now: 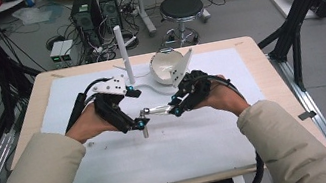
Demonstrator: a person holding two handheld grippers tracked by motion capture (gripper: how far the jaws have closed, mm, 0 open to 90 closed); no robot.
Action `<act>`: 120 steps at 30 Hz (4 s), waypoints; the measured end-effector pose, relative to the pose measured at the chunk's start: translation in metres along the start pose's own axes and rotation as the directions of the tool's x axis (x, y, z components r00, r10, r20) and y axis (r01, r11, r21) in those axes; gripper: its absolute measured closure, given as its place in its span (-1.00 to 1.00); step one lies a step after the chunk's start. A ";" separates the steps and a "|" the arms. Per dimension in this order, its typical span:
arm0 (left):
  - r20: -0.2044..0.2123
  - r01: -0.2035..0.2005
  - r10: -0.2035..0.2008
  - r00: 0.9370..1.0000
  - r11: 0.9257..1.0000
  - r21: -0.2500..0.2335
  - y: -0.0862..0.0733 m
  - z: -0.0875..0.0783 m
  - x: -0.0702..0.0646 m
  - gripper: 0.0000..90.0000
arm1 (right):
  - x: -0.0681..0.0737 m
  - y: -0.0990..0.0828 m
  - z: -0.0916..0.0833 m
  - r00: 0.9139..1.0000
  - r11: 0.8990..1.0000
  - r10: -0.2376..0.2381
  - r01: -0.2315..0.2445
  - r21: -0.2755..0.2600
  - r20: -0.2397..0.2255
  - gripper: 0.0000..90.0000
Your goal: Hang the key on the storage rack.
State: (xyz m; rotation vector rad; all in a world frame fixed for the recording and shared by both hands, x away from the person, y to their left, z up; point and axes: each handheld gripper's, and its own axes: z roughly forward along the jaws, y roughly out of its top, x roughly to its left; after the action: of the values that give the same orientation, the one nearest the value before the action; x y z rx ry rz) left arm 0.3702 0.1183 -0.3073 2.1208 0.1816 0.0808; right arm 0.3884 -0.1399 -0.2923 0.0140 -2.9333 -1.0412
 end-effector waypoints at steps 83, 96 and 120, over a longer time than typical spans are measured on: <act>-0.031 0.140 -0.141 0.989 0.989 -0.041 0.003 -0.044 0.056 0.65 | 0.035 -0.112 -0.066 0.820 0.814 0.386 -0.086 -0.574 0.423 -0.99; -0.078 0.272 -0.286 0.955 0.950 -0.155 -0.019 -0.067 0.106 0.65 | 0.057 -0.185 -0.062 0.737 0.667 0.534 -0.065 -0.742 0.415 -0.99; -0.092 0.361 -0.381 0.920 0.915 -0.179 -0.048 -0.063 0.140 0.65 | 0.068 -0.230 -0.029 0.644 0.622 0.620 -0.057 -0.781 0.448 -0.99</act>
State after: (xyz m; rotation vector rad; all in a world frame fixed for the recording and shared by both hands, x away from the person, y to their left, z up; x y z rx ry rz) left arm 0.4954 0.2185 -0.3169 1.8886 0.6318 0.0022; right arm 0.3215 -0.3385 -0.4130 -1.2163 -2.4889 -2.4175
